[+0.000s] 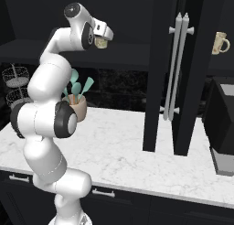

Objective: Gather all objects into one cabinet and sort the glasses and bowls to opposite sides.

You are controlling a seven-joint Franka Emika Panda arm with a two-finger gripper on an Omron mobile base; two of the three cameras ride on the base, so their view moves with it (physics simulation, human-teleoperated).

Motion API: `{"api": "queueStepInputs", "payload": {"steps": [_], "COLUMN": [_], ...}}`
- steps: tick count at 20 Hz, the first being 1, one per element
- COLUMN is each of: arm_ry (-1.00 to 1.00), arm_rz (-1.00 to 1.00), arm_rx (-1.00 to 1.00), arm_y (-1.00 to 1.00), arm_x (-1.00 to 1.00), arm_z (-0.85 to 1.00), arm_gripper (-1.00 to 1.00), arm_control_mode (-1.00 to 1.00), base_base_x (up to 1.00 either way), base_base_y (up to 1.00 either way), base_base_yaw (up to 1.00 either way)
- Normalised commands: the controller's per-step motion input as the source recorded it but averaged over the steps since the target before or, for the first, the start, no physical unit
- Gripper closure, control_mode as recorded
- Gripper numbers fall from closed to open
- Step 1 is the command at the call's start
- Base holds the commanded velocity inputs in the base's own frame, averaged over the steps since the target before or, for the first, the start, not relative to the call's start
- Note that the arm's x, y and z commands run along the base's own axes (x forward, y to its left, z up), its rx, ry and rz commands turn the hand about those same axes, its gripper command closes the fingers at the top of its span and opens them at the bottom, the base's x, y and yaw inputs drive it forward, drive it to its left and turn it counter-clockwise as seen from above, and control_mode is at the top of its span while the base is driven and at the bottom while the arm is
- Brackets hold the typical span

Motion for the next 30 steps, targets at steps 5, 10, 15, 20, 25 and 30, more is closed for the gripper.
{"api": "queueStepInputs", "payload": {"steps": [5, 10, 15, 20, 25, 30], "arm_ry": [0.01, 0.00, 0.00, 0.00, 0.00, 0.00], "arm_rz": [0.00, 0.00, 0.00, -0.03, -0.02, 0.00], "arm_rx": [-0.02, 0.00, 0.00, 0.00, 0.00, 0.00], "arm_y": [0.00, 0.00, 0.00, 0.00, 0.00, 0.00], "arm_x": [0.00, 0.00, 0.11, 0.35, 0.31, 0.02], "arm_z": [-0.22, -0.16, -0.07, 0.00, 0.00, -0.01], "arm_gripper": [-1.00, -1.00, -1.00, -1.00, -1.00, -1.00], "arm_control_mode": [-1.00, -1.00, -1.00, -1.00, -1.00, -1.00], "base_base_x": [0.00, 0.00, 0.00, 0.00, 0.00, 0.00], "base_base_y": [0.00, 0.00, 0.00, 0.00, 0.00, 0.00], "base_base_yaw": [0.00, 0.00, 0.00, 0.00, 0.00, 0.00]}}
